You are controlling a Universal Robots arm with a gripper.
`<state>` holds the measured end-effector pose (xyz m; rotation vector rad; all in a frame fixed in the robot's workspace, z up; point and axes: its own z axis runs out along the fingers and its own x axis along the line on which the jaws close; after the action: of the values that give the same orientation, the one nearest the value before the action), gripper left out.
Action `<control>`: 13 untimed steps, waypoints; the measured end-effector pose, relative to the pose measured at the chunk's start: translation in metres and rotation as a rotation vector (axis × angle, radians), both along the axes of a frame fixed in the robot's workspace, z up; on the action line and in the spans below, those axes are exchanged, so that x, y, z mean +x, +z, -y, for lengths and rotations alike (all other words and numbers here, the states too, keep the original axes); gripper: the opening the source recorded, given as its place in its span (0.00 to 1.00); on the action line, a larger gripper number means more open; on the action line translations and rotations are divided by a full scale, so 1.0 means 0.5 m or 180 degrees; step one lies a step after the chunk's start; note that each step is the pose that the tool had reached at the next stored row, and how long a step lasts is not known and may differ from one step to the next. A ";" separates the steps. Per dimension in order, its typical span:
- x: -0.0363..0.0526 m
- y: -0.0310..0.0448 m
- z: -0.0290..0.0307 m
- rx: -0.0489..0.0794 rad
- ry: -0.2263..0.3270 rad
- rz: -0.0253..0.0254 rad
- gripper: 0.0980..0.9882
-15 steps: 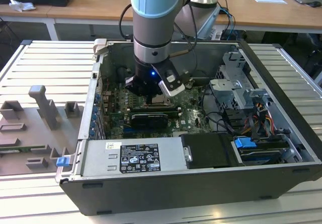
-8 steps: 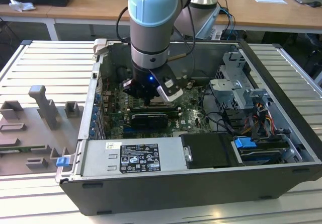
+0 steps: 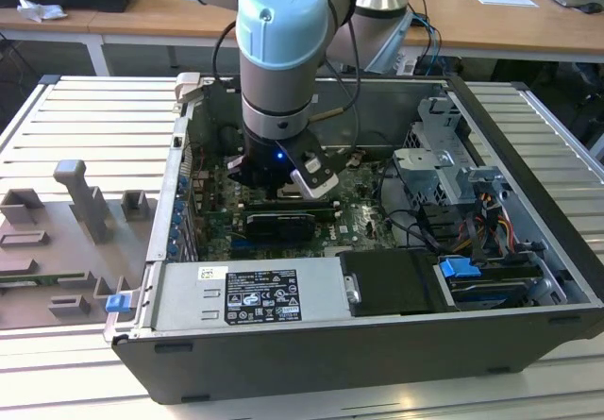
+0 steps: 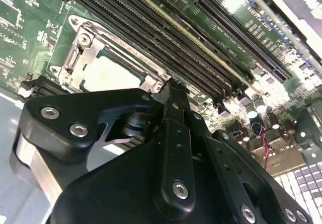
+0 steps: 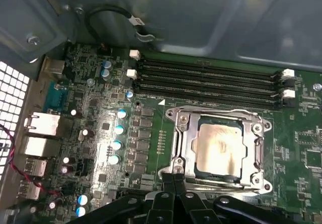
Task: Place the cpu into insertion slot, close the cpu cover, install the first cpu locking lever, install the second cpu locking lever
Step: 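Install the second cpu locking lever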
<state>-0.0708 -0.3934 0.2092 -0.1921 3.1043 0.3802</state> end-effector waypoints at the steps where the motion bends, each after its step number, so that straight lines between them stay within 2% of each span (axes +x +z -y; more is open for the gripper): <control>1: 0.000 -0.003 0.000 0.0006 0.0002 0.0000 0.01; 4: -0.003 -0.010 0.001 0.0032 0.0009 0.0000 0.01; 6: -0.010 -0.017 0.003 0.0073 0.0024 0.0000 0.01; 7: -0.011 -0.021 0.004 0.0078 0.0033 -0.0002 0.01; 8: -0.011 -0.026 0.003 0.0095 0.0040 0.0003 0.01; 12: -0.012 -0.027 0.003 0.0114 0.0055 0.0000 0.01; 13: -0.012 -0.023 0.003 0.0114 0.0055 0.0000 0.01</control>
<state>-0.0768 -0.3950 0.1977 -0.2185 3.0951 0.4359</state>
